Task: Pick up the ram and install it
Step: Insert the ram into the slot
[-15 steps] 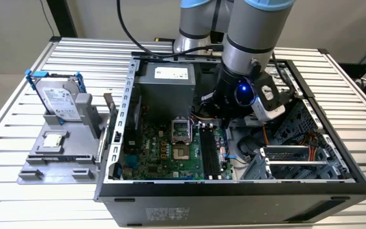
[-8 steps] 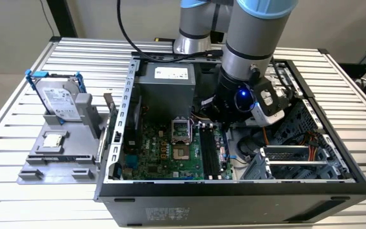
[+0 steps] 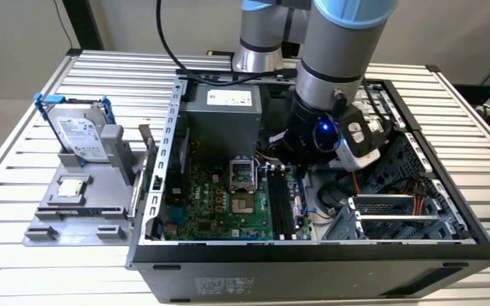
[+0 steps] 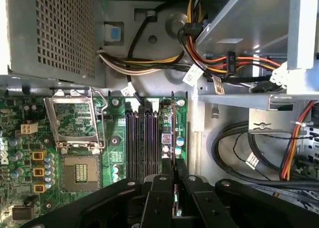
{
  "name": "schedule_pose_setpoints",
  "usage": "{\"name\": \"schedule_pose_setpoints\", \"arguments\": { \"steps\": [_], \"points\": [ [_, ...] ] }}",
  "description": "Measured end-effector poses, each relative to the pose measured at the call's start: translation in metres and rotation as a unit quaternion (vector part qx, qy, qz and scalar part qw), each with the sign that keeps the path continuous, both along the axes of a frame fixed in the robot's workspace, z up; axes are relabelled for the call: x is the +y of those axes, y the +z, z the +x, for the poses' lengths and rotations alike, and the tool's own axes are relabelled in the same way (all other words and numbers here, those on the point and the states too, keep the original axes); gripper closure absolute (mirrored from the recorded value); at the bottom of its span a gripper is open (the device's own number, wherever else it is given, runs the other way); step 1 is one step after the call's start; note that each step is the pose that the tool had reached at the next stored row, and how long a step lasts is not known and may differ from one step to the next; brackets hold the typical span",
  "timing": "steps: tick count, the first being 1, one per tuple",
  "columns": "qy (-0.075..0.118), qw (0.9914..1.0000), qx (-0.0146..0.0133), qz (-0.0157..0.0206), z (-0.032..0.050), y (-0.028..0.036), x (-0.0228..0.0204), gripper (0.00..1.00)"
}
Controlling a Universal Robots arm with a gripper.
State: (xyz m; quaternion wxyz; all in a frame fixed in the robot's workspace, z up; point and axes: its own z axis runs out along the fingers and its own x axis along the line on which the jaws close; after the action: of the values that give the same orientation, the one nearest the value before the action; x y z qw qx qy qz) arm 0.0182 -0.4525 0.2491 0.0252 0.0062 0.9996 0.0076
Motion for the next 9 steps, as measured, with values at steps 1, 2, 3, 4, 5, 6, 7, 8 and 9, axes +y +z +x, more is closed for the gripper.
{"name": "schedule_pose_setpoints", "arguments": {
  "steps": [1,2,3,4,5,6,7,8,9],
  "points": [
    [0.001,1.0,-0.0007,0.0001,-0.0002,-0.0013,-0.0001,1.0],
    [0.002,1.0,-0.001,-0.0001,-0.0006,-0.0019,-0.0004,1.0],
    [0.003,0.99999,-0.0014,-0.0001,-0.0013,-0.0022,-0.001,1.0],
    [0.004,0.99999,-0.0018,-0.0001,-0.0023,-0.0023,-0.0018,1.0],
    [0.005,0.99998,-0.0022,0.0,-0.0033,-0.0024,-0.0024,1.0],
    [0.006,0.99998,-0.0028,-0.0001,-0.0046,-0.0025,-0.0032,1.0],
    [0.007,0.99997,-0.0035,-0.0001,-0.0057,-0.0025,-0.0038,1.0],
    [0.008,0.99996,-0.004,-0.0001,-0.0067,-0.0027,-0.0045,1.0],
    [0.008,0.99996,-0.0045,-0.0001,-0.0075,-0.0028,-0.0055,1.0]
  ]
}}
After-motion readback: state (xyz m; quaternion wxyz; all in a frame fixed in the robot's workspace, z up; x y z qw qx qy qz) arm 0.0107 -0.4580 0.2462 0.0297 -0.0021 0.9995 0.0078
